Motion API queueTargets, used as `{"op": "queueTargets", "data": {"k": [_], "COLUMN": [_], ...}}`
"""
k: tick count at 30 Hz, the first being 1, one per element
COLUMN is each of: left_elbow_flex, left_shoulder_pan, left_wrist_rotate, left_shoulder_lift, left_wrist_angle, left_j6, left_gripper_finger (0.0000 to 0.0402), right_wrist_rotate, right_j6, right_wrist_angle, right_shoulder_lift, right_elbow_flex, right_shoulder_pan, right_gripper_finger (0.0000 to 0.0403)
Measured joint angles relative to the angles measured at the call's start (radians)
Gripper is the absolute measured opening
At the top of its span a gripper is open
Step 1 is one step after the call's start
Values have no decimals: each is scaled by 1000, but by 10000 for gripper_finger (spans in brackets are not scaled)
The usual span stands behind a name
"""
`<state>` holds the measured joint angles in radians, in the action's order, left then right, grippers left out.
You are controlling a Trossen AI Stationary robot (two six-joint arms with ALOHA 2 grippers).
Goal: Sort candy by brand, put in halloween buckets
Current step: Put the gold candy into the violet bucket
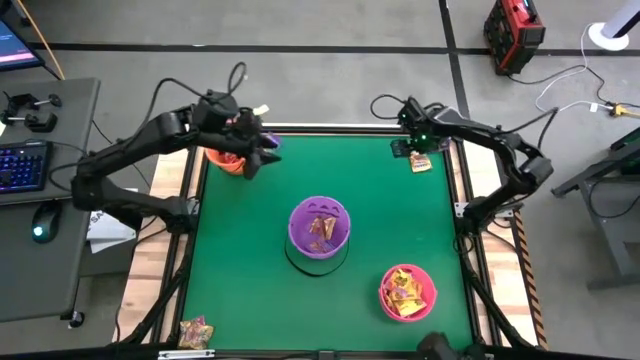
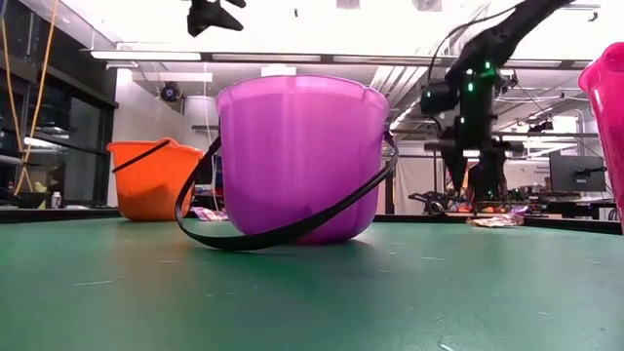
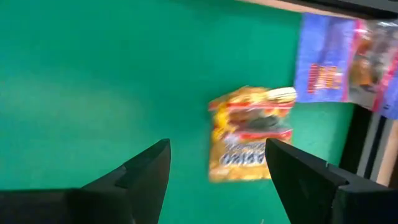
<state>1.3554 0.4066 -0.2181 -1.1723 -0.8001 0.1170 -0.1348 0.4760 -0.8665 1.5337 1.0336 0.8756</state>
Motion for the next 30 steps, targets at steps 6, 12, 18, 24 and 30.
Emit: {"op": "queueTargets", "data": {"k": [6, 12, 18, 24, 30], "left_elbow_flex": [-1, -1, -1, -1, -1], "left_shoulder_pan": [-2, -36, -131, -239, -358], "left_wrist_rotate": [18, 19, -54, -60, -51], "left_shoulder_lift": [42, 68, 94, 107, 90], "left_wrist_angle": [-87, -239, -348, -455, -480], "left_j6": [11, 40, 48, 92, 117], "left_gripper_finger": [204, 204, 204, 204, 204], "right_wrist_rotate": [-90, -98, -74, -49, 8], "right_j6": [97, 144, 149, 139, 136], "right_wrist_angle": [66, 100, 80, 63, 84], "right_shoulder_lift": [73, 137, 215, 193, 13], "right_elbow_flex": [-46, -65, -54, -60, -61], "right_shoulder_pan": [40, 64, 59, 3, -104], "right_gripper_finger": [255, 254, 209, 42, 20]}}
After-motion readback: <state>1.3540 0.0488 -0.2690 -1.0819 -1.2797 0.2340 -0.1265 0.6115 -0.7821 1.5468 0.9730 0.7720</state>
